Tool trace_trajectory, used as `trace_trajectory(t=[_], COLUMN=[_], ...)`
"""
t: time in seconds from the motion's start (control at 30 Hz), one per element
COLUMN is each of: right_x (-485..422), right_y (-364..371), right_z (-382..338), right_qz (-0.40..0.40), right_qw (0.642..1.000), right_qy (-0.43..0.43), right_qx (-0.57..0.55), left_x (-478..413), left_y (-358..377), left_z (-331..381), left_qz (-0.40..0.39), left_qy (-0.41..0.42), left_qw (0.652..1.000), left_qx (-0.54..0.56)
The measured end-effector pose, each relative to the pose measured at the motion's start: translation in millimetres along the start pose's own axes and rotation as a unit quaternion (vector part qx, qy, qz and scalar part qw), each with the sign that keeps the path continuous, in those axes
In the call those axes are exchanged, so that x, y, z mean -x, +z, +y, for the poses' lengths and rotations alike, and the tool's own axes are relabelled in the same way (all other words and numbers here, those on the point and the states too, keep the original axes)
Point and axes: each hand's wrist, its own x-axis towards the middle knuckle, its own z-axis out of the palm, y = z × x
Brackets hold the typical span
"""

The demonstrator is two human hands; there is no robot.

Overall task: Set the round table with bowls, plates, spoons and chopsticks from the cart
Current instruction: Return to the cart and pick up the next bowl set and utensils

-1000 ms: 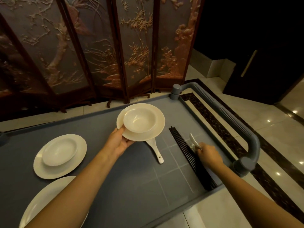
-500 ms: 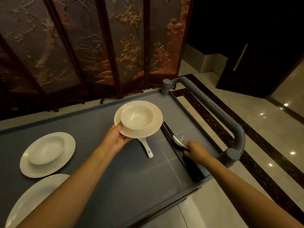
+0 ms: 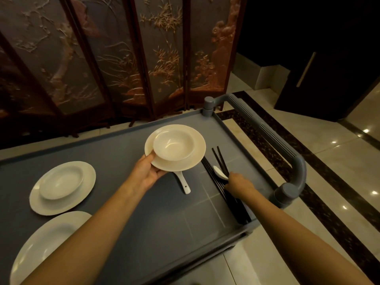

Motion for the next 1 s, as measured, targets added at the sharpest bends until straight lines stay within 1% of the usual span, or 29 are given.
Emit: trace_trajectory(t=[0.2,0.27,0.33,0.4,0.47,0.53,0.63,0.7,0.87,0.93,1.0], right_x=[1,2,5,10,15,22,35,44,70,83,98], right_y=[0,-7,-18,-31,-43,-53,-61,-65,-75,-73,-68], right_z=[12,14,13,11,10,8,8,11,25,31,37], right_qz=[0.042,0.069,0.093,0.093,0.069,0.054,0.041,0.047,0.127,0.160,0.199], right_qw=[0.998,0.996,0.989,0.966,0.930,0.907,0.875,0.857,0.802,0.789,0.770], right_qy=[-0.034,-0.034,-0.044,-0.051,-0.055,-0.055,-0.048,-0.048,-0.025,0.003,0.035], right_qx=[-0.014,-0.048,-0.108,-0.235,-0.356,-0.415,-0.480,-0.511,-0.584,-0.593,-0.606], left_x=[4,5,7,8,11,13,18,21,26,29,33], left_y=[6,11,17,24,33,42,56,66,91,100,107], left_z=[-3,-3,-4,-5,-6,-9,-12,-14,-20,-25,-31], left_qz=[-0.004,-0.009,-0.011,-0.014,-0.020,-0.028,-0.049,-0.070,-0.113,-0.135,-0.161], left_qy=[0.002,0.000,-0.001,-0.002,-0.001,-0.005,-0.014,-0.020,-0.047,-0.066,-0.086], left_qw=[1.000,1.000,1.000,1.000,1.000,1.000,0.999,0.997,0.992,0.987,0.981], left_qx=[-0.004,-0.004,-0.004,-0.006,-0.008,-0.007,-0.013,-0.021,-0.043,-0.055,-0.067])
